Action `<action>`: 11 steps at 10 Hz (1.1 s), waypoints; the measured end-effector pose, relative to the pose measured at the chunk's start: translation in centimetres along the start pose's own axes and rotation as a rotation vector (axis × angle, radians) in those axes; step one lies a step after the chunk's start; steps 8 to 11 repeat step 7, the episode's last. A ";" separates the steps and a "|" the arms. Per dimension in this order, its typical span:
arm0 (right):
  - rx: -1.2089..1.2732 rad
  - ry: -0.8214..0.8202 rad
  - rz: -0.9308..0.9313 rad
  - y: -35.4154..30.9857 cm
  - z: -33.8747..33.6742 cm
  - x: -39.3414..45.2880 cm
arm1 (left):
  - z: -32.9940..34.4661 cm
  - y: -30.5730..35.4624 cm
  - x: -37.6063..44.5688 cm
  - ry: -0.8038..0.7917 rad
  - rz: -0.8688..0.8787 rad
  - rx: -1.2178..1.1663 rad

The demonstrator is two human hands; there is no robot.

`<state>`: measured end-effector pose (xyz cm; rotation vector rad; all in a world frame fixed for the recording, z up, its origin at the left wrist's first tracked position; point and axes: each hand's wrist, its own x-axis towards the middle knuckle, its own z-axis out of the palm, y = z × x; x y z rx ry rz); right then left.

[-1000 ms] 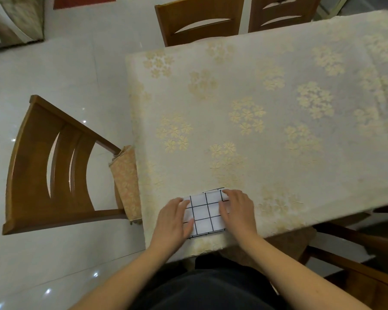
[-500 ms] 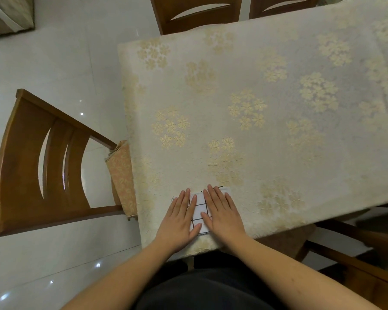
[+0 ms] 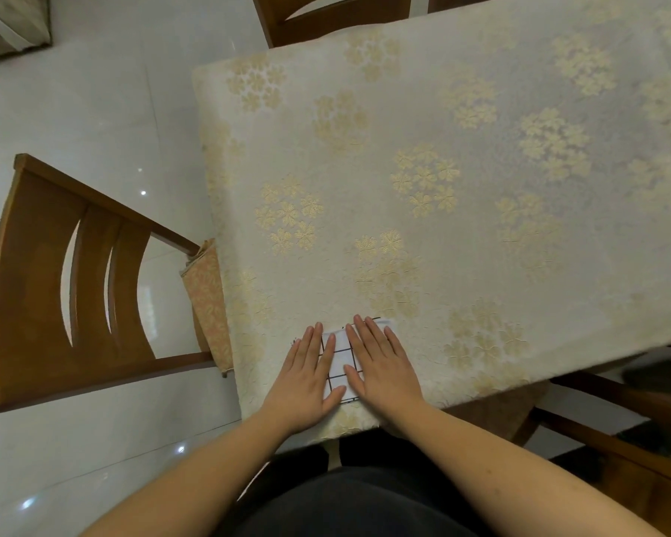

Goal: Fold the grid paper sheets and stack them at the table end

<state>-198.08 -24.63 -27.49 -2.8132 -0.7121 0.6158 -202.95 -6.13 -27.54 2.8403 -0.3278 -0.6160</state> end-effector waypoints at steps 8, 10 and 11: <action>-0.007 0.016 0.294 -3.5 -4.8 -5.4 | -6.0 0.1 -1.1 0.036 0.149 0.187; -0.007 0.016 0.294 -3.5 -4.8 -5.4 | -6.0 0.1 -1.1 0.036 0.149 0.187; -0.007 0.016 0.294 -3.5 -4.8 -5.4 | -6.0 0.1 -1.1 0.036 0.149 0.187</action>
